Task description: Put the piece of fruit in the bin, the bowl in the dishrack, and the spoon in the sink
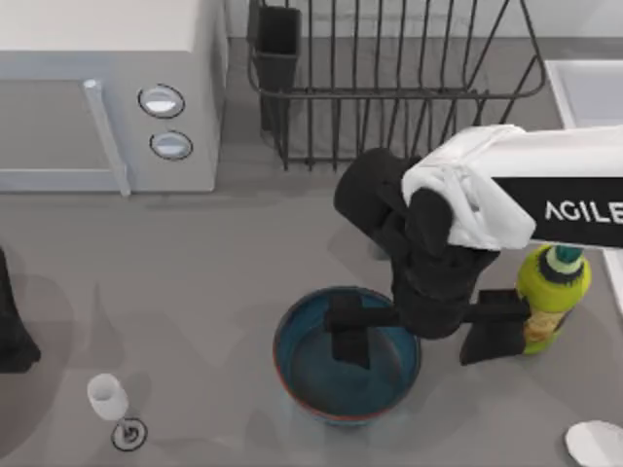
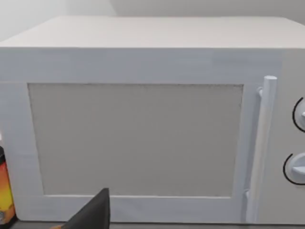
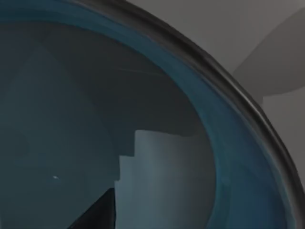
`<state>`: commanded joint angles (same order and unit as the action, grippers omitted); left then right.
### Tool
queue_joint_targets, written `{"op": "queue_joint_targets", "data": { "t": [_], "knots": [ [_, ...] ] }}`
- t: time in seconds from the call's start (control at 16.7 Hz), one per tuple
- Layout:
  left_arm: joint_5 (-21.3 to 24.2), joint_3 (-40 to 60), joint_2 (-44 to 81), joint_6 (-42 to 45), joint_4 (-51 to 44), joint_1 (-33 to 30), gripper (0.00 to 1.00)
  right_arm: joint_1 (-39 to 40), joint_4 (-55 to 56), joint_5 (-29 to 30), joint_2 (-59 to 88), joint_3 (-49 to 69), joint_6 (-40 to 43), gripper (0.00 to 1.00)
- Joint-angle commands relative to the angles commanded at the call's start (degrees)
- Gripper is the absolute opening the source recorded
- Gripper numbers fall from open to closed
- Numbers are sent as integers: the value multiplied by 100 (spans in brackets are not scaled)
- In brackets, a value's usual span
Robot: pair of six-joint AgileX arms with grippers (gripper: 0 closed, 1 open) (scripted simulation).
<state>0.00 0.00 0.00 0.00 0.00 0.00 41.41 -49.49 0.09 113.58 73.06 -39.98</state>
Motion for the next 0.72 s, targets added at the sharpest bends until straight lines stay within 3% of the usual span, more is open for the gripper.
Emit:
{"op": "queue_joint_targets", "data": {
  "t": [0.66,0.72],
  "knots": [
    [0,0,0,0,0,0,100,0,0,0,0,0,0,2],
    [0,0,0,0,0,0,100,0,0,0,0,0,0,0]
  ]
}}
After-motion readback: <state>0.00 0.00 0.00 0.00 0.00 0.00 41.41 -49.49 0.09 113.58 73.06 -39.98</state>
